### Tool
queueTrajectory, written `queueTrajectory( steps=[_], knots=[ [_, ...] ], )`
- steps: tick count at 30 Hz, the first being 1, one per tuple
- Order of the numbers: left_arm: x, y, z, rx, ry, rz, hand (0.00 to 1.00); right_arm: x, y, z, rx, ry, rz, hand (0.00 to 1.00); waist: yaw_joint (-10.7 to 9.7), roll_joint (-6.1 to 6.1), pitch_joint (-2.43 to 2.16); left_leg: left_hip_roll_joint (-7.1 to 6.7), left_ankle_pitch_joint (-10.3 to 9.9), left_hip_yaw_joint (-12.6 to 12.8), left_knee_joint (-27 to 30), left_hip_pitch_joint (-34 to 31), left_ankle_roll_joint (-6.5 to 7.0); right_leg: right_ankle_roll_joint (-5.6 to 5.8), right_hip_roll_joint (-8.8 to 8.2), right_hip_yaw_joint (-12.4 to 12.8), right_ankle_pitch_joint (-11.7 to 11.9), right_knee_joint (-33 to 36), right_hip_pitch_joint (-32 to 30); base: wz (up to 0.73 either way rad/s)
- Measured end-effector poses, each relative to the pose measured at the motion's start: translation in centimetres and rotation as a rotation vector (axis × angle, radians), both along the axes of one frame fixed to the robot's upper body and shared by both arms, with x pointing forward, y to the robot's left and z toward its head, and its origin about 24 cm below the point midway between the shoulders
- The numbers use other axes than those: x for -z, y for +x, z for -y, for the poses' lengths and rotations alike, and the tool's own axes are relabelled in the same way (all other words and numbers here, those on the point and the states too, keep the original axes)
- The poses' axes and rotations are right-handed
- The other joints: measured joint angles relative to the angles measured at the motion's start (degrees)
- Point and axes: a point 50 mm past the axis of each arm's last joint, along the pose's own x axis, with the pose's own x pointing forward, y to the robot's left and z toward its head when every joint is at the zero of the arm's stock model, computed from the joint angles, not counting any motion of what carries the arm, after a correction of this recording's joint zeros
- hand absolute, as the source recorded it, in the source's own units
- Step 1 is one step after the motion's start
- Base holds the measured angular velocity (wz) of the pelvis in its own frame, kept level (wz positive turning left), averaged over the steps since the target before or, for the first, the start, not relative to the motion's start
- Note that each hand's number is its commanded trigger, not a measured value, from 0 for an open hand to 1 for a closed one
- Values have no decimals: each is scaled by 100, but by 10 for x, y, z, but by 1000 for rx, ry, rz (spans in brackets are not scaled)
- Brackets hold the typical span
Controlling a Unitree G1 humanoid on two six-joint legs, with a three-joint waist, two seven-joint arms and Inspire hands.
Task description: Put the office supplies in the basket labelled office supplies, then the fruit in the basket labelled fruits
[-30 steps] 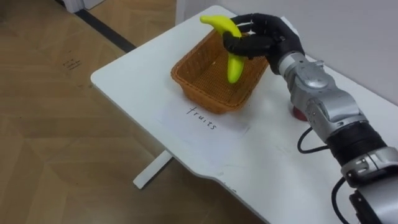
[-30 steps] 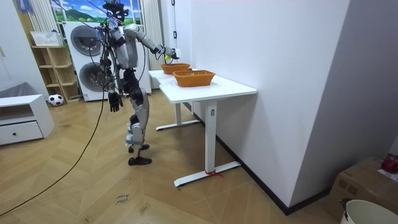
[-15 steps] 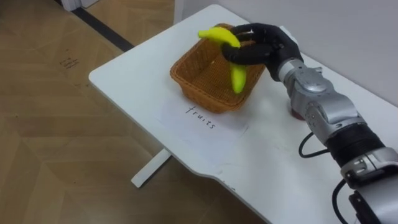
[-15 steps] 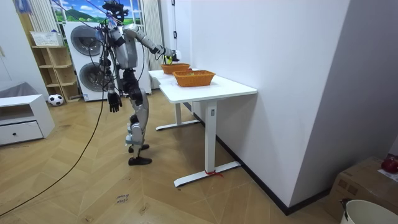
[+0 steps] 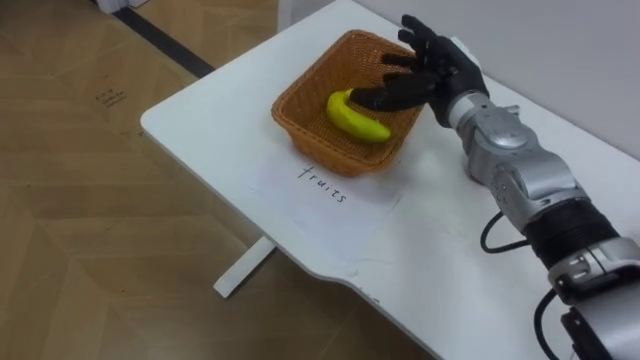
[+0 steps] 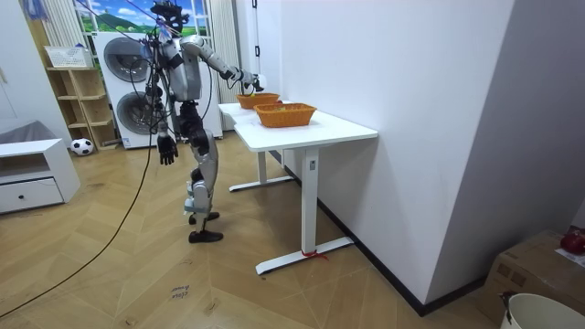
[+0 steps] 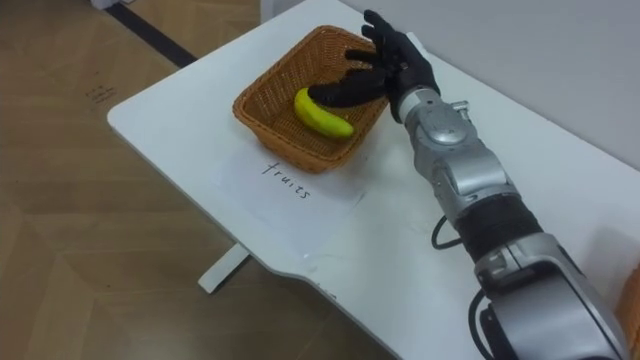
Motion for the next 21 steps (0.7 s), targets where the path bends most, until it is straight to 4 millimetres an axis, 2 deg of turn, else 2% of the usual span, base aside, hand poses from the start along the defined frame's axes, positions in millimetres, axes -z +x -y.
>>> queueTrajectory(
  steps=[5, 12, 21],
  knots=[
    [0, 0, 0, -1, -2, 1, 0, -3, 1, 0, 2, -26, 15, 0, -7, 11, -8, 4, 0, 12, -4, 9, 0, 0, -6, 2, 0, 1, -6, 0],
    [0, 1, 0, -1, -3, 4, 0, -20, 8, -4, -2, -43, 64, 0, -16, 2, -17, 4, 0, 10, -4, 18, 0, 0, -7, -1, 0, 1, 0, 0],
    [1, 2, 2, -1, -7, 4, 0, -21, 8, -4, -3, -44, 67, 0, -82, -1, -21, 4, 0, 8, 2, 1, 0, 0, -9, -7, 0, 2, -7, 0]
  ],
)
